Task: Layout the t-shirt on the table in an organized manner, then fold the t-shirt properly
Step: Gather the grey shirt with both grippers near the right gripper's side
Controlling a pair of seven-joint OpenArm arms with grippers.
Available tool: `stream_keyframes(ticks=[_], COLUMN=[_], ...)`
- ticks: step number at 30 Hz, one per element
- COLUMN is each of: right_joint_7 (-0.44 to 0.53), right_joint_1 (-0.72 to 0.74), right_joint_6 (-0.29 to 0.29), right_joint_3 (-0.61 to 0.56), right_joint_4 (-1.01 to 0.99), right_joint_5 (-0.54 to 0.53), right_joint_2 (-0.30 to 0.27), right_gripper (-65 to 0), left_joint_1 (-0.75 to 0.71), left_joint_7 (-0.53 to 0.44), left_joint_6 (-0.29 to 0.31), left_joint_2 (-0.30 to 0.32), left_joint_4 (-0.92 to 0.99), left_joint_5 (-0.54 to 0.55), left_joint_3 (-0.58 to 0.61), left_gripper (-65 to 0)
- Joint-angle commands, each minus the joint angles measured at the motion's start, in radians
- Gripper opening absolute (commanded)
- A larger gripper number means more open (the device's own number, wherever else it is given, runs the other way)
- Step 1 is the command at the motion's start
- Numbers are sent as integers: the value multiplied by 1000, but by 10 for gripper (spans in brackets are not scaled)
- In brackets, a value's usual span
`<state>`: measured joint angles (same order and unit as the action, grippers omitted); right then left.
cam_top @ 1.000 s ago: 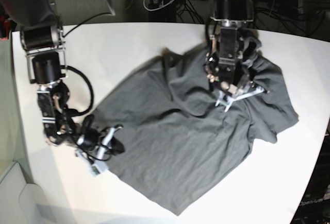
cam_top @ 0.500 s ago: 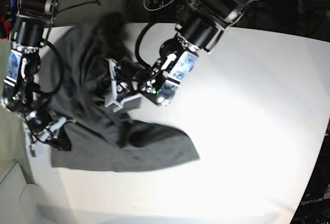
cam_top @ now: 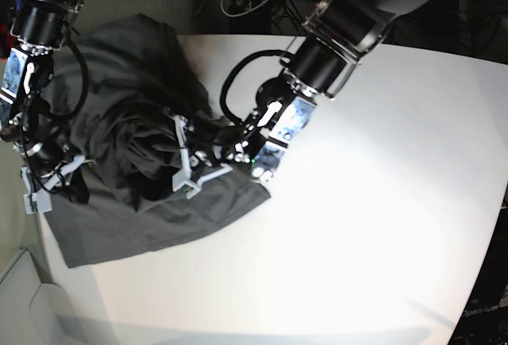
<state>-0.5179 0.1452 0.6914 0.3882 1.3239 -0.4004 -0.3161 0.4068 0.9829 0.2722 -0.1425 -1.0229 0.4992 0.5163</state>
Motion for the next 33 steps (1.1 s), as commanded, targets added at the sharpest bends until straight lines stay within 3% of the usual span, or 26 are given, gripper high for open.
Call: stream_keyframes(ticks=[1,7,11,16,22,31,33], right_joint_7=[34,34,34,34,34,17,-2], right_joint_1=[11,-5,-25,-66,-91,-111,-108], right_joint_6=[7,7,7,7,7,7,7], right_joint_3=[4,2,2,4,7,8,8], right_joint_4=[16,16,21,22,44,102,102], right_joint_5=[-19,-19,-19,-21,-21,-21,-21], right_joint_2=[-4,5,5,5,5,2,1], right_gripper=[-613,-613,-613,-613,-613,-613,-613], left_joint_1=[30,36,57,86,195,234,234], left_joint_7=[-17,-23,-91,-262,-391,-543,-562], left_joint_6=[3,2,0,0,9,0,0], left_joint_2=[-15,39,71,59,-15,-15,13], left_joint_4=[-53,-227,-261,-58,269,499,520], left_joint_5=[34,191,197,75,34,29,29], left_joint_3=[-3,-3,-58,-221,-227,-226,-226], left_gripper=[-611,-611,-611,-611,-610,-610,-610])
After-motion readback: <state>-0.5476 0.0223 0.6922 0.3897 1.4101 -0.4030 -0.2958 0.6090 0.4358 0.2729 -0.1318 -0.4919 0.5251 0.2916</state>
